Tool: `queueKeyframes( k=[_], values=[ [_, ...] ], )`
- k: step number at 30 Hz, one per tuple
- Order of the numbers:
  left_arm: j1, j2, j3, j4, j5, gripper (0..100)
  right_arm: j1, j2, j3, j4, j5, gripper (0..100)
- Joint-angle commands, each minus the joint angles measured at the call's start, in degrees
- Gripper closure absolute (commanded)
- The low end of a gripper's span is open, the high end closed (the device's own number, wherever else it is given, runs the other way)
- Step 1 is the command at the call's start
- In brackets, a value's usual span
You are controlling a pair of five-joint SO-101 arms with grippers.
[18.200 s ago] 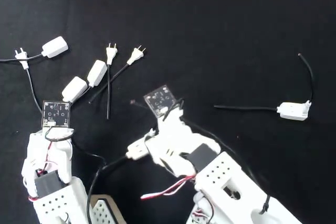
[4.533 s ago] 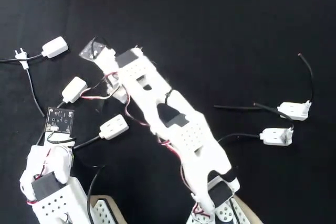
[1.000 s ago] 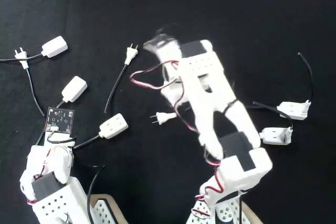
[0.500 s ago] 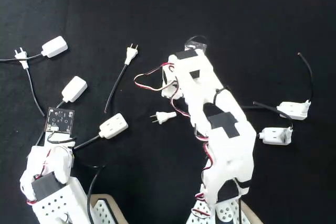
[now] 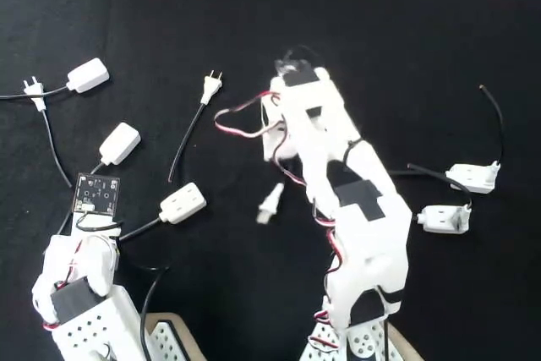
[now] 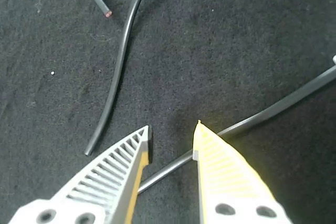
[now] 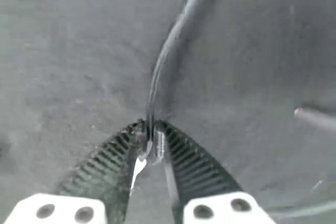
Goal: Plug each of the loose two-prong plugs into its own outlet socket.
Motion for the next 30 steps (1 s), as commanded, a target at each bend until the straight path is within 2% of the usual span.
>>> queueKeyframes(
  k=[1, 5, 8, 13, 15, 19, 24, 30],
  values=[
    [0.4, -0.53, 0.31, 0.53, -0.7, 86, 0.0, 0.57, -9.27, -1.76, 14.86, 98.6],
    [0.4, -0.53, 0.31, 0.53, -0.7, 86, -0.09, 5.32, -15.96, -8.7, 29.89, 98.3],
    [0.4, -0.53, 0.31, 0.53, -0.7, 86, -0.09, 9.89, -20.62, -9.49, 33.76, 95.6],
    [0.4, -0.53, 0.31, 0.53, -0.7, 86, -1.85, 14.9, -28.35, 2.46, 34.11, 67.5],
    [0.4, -0.53, 0.31, 0.53, -0.7, 86, -2.02, 15.34, -32.75, 9.32, 33.76, 61.6],
    [0.4, -0.53, 0.31, 0.53, -0.7, 86, -2.2, 15.43, -39.08, 17.67, 33.67, 63.6],
    [0.4, -0.53, 0.31, 0.53, -0.7, 86, -2.02, 15.52, -34.42, 17.67, 32.26, 66.3],
    [0.4, -0.53, 0.31, 0.53, -0.7, 86, -2.02, 14.99, -26.07, 17.67, 29.71, 80.0]
  ],
)
